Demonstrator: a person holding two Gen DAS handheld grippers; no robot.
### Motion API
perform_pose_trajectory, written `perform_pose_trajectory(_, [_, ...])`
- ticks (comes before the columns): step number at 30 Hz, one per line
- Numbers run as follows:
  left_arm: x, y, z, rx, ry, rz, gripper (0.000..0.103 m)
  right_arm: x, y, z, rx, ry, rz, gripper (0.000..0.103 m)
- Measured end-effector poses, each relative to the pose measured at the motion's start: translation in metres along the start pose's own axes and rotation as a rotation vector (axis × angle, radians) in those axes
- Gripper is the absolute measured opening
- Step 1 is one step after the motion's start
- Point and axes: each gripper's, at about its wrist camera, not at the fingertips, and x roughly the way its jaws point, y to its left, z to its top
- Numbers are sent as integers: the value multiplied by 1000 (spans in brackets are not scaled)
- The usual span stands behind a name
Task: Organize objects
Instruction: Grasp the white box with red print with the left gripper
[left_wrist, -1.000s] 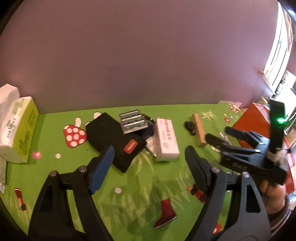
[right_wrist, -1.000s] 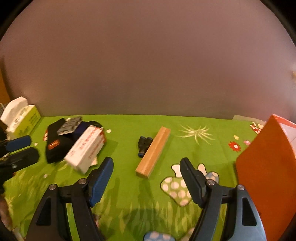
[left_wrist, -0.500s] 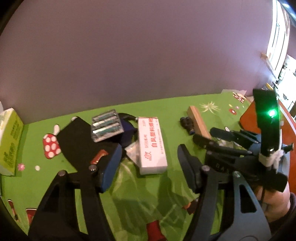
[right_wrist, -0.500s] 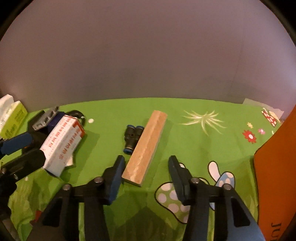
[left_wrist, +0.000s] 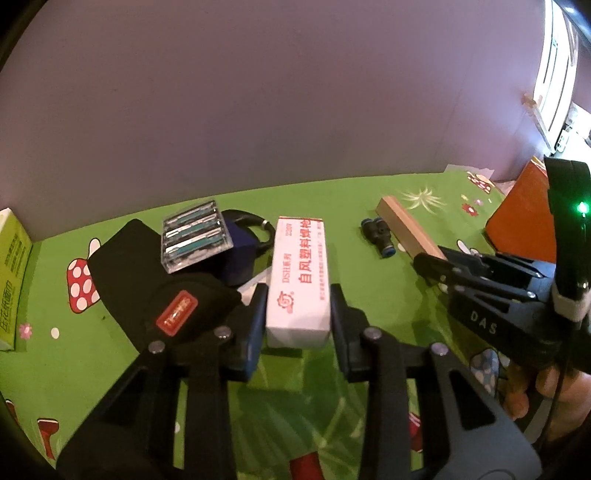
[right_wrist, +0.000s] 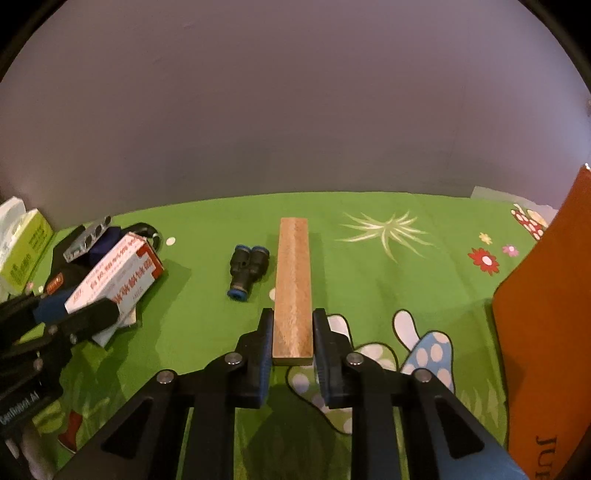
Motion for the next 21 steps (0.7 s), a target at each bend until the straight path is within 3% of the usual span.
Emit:
perform_pose_trajectory(10, [0,-7,-2,21,-3,-19,36,11,-5,14,6,0,-2,26])
perform_pose_trajectory(14, [-2,-9,-1,24,-18,-25,36,11,-10,14,22,-5,27,21])
perform_pose_trajectory(21, [-23,-20,2,30,-48,-10,36,-20,-2,10,39,-58,21,21])
